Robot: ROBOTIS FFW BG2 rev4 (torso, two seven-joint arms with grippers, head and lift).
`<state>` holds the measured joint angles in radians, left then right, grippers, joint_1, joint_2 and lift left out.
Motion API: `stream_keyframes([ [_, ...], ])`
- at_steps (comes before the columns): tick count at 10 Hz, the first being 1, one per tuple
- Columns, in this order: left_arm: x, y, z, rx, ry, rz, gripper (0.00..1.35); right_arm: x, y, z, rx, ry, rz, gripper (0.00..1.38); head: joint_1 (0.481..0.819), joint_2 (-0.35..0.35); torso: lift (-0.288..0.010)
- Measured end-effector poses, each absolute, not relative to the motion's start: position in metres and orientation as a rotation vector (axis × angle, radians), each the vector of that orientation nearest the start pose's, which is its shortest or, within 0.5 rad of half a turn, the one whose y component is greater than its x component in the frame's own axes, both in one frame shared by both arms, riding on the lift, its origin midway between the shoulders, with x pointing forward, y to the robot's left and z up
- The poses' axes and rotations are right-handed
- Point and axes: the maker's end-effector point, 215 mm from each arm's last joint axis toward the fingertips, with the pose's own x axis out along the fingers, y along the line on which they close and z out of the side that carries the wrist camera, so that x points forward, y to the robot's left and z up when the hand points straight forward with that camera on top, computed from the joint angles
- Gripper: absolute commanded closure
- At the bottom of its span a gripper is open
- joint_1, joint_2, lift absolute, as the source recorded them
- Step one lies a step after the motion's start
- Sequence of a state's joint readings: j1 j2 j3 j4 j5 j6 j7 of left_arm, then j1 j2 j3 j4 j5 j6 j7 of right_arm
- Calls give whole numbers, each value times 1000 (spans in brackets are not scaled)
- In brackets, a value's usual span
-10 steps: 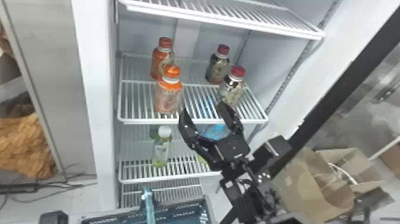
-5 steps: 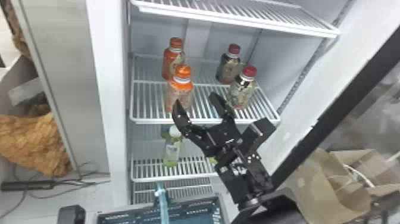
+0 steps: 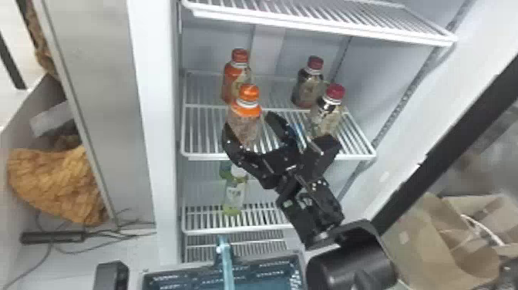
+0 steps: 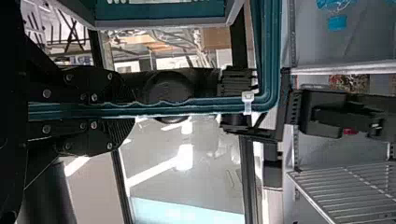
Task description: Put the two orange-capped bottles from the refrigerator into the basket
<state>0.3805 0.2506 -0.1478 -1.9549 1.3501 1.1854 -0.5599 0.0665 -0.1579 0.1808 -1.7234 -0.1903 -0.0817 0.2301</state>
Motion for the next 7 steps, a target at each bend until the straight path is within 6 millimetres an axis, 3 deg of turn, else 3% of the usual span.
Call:
stream_keyframes([
  [1,213,-45,-330,-1293,946,-1299,1210,557,-109,-282,41,-140,444,338,695,-228,-40],
  [2,212,-45,-330,-1292,947,-1300,1210,561,-104,-280,39,-142,454,719,695,-222,-40],
  [3,213,-45,-330,-1293,947,-1299,1210,562,-102,-277,40,-147,458,886,695,-216,-40],
  [7,212,-43,-332,-1300,948,-1291,1210,555,-104,-271,43,-159,454,884,695,-216,-40],
])
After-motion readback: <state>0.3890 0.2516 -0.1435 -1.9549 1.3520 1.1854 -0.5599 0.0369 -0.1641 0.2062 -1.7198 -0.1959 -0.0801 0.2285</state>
